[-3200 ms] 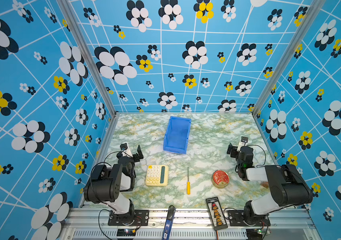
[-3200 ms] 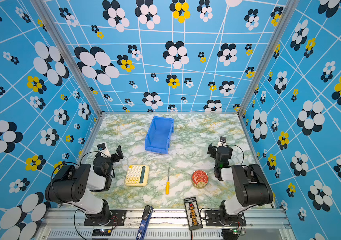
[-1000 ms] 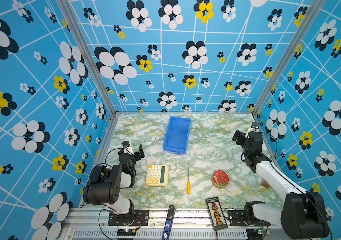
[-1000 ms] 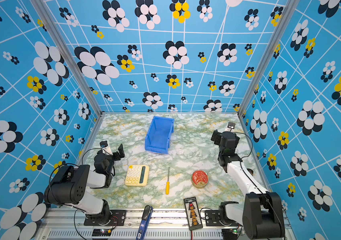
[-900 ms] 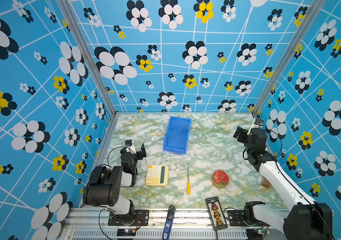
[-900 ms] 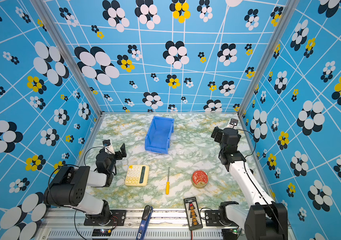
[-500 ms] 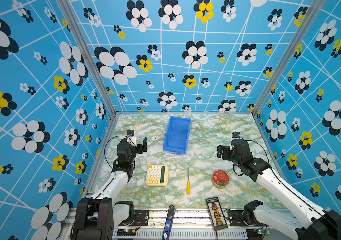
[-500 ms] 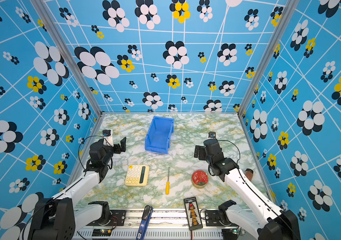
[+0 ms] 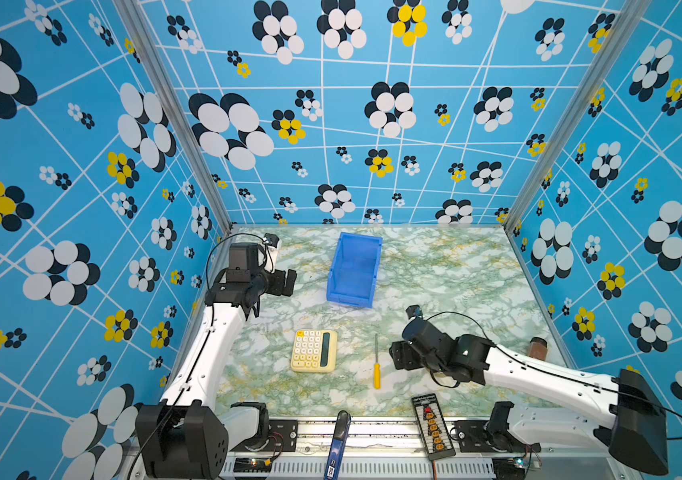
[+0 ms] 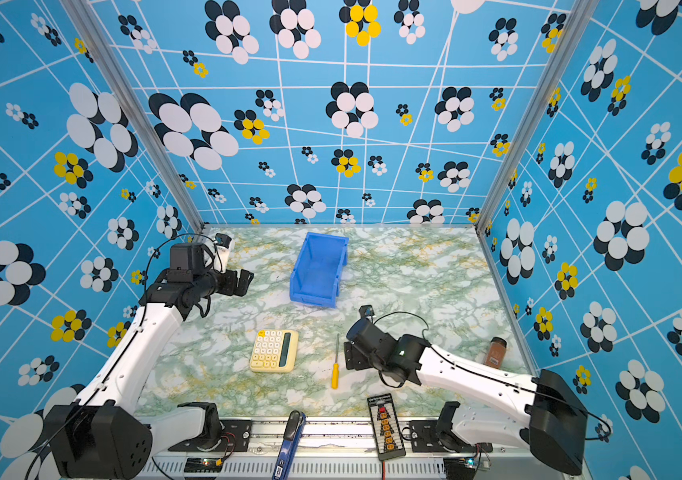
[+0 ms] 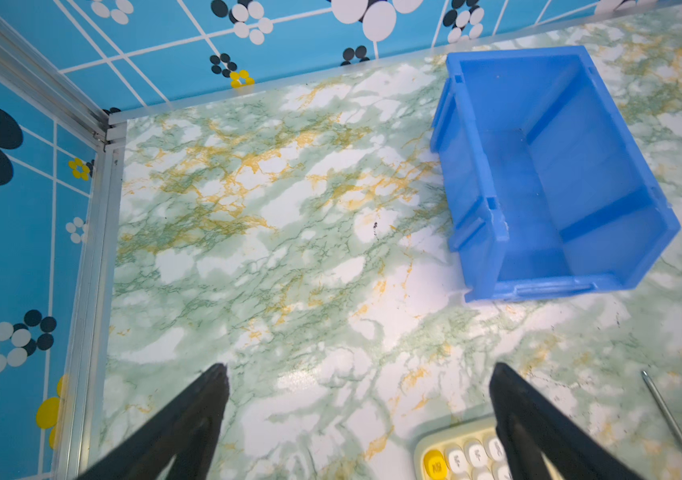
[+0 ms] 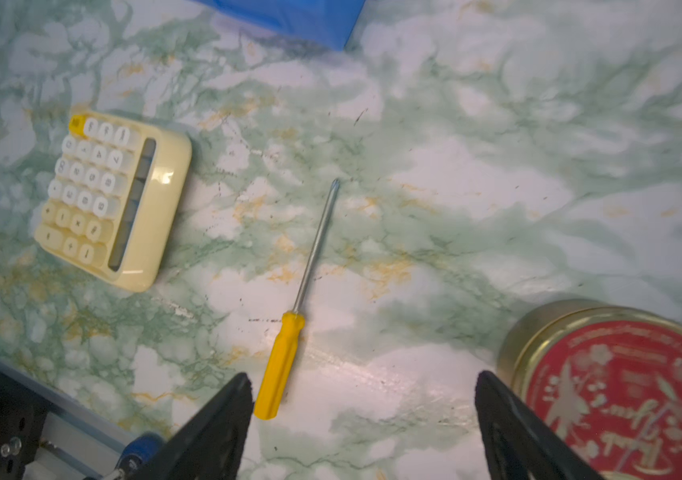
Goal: Put the screwdriver in the bin
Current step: 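Move the right gripper over the yellow-handled screwdriver while the left arm rises, then lower the right gripper and close it on the yellow screwdriver handle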
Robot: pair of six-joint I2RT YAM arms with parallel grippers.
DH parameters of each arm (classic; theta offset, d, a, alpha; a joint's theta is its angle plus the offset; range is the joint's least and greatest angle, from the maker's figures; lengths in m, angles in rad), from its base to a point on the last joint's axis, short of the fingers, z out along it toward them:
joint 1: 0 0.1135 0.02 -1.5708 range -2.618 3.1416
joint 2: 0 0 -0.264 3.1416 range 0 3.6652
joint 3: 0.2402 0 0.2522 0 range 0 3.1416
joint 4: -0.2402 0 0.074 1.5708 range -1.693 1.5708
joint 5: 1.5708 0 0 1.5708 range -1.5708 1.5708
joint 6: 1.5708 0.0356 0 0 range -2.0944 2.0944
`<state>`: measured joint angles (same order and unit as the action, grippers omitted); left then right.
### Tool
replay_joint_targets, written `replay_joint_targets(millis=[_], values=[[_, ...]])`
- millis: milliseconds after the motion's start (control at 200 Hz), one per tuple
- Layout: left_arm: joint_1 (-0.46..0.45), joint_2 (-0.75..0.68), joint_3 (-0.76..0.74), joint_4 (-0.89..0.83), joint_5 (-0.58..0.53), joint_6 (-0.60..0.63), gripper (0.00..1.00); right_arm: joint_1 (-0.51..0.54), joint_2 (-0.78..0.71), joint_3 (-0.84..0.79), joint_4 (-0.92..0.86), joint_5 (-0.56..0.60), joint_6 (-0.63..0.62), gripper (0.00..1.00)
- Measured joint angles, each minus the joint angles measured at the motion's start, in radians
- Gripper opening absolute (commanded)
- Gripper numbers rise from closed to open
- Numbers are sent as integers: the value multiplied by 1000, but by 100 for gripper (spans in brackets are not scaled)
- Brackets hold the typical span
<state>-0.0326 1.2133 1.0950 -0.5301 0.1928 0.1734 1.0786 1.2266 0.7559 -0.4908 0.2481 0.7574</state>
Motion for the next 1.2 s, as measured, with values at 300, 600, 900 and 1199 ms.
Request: replay_joint_targets(millis=[300,600,900,1199], values=[[-99,-17,42,-143,-26,30,99,162,331,175,1,10,71,77],[-133,-30,53,-183,-51,29,99,171,470,212,-6,4,98,65],[-134,-32,66,-204,-50,20,99,171,492,223,-27,5,113,55],[-140,-32,79,-208,-39,10,99,171,492,217,-26,15,127,47]])
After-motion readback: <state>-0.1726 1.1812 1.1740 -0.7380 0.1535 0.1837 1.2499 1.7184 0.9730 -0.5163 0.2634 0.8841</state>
